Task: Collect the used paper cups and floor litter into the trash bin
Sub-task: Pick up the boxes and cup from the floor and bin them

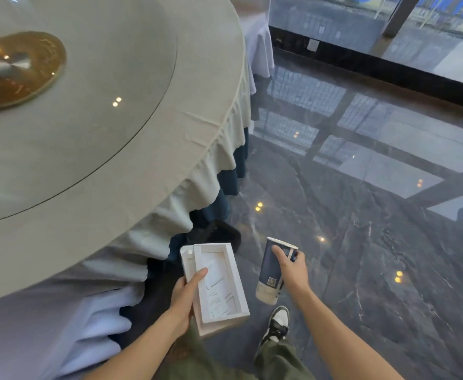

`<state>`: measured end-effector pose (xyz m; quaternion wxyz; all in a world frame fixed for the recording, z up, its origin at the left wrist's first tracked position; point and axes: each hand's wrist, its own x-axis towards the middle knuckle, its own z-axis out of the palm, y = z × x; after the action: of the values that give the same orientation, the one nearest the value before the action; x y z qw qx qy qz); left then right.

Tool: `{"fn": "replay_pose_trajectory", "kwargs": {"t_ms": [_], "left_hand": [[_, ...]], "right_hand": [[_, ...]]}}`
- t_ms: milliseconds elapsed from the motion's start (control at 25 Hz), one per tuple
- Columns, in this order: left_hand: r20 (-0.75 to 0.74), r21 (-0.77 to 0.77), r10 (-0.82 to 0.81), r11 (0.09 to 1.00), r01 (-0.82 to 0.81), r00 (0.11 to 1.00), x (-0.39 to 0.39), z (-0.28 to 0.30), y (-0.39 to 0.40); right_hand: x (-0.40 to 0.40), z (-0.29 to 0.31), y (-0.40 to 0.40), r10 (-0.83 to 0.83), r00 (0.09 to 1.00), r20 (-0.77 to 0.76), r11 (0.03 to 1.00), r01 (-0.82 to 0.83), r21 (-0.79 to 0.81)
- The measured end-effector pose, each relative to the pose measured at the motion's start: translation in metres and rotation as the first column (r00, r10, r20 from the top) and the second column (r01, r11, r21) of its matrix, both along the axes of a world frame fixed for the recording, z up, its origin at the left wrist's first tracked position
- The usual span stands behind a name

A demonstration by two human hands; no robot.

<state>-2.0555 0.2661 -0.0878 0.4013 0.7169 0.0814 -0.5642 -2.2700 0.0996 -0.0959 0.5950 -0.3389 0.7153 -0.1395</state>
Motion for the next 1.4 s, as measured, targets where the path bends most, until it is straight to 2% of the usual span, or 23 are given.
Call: {"fn": "replay_pose_trajectory", "kwargs": {"t_ms": [120,240,360,520,720,800,880,960,1000,1080,1160,1280,1400], "left_hand": [[0.009,0.031,-0.023,0.999,0.023,1.000,0.052,-0.011,0.021],[-0.008,0.034,-0.189,0.981,0.189,0.982,0.101,-0.021,0.030],[0.013,0.055,-0.400,0.915,0.399,0.916,0.145,-0.037,0.032],[0.057,0.099,-0.520,0.852,0.513,0.852,0.172,-0.060,0.022],[0.065,0.102,-0.452,0.890,0.445,0.890,0.187,-0.088,0.011],[0.035,0.086,-0.379,0.923,0.375,0.925,0.186,-0.093,0.005],[0.020,0.098,-0.321,0.943,0.318,0.947,0.182,-0.097,0.000],[0.007,0.096,-0.286,0.954,0.284,0.958,0.176,-0.102,-0.006],[0.002,0.099,-0.277,0.956,0.275,0.961,0.172,-0.104,-0.008],[0.011,0.121,-0.283,0.952,0.280,0.959,0.164,-0.111,-0.012],[0.030,0.154,-0.296,0.945,0.288,0.955,0.158,-0.119,-0.014],[0.053,0.202,-0.340,0.924,0.323,0.939,0.153,-0.127,-0.014],[0.075,0.232,-0.342,0.920,0.317,0.937,0.155,-0.134,-0.010]], "right_hand": [[0.066,-0.032,0.016,-0.001,0.999,-0.035,0.997,0.004,0.082],[0.115,-0.065,0.020,-0.066,0.993,-0.098,0.993,0.076,0.095],[0.152,-0.108,0.018,-0.076,0.990,-0.121,0.989,0.091,0.117],[0.188,-0.155,0.004,-0.046,0.992,-0.113,0.992,0.060,0.115],[0.203,-0.190,0.009,0.130,0.971,-0.199,0.980,-0.095,0.178],[0.195,-0.186,0.027,0.115,0.976,-0.183,0.981,-0.082,0.175],[0.188,-0.167,0.052,0.127,0.983,-0.133,0.965,-0.091,0.244],[0.181,-0.145,0.082,0.110,0.994,0.005,0.942,-0.105,0.320],[0.178,-0.133,0.094,0.090,0.988,0.122,0.918,-0.130,0.374],[0.172,-0.116,0.111,0.044,0.939,0.341,0.860,-0.209,0.465],[0.166,-0.114,0.122,0.005,0.895,0.446,0.834,-0.250,0.492],[0.161,-0.131,0.132,0.023,0.902,0.430,0.840,-0.251,0.481],[0.161,-0.141,0.128,-0.048,0.958,0.284,0.894,-0.085,0.440]]}}
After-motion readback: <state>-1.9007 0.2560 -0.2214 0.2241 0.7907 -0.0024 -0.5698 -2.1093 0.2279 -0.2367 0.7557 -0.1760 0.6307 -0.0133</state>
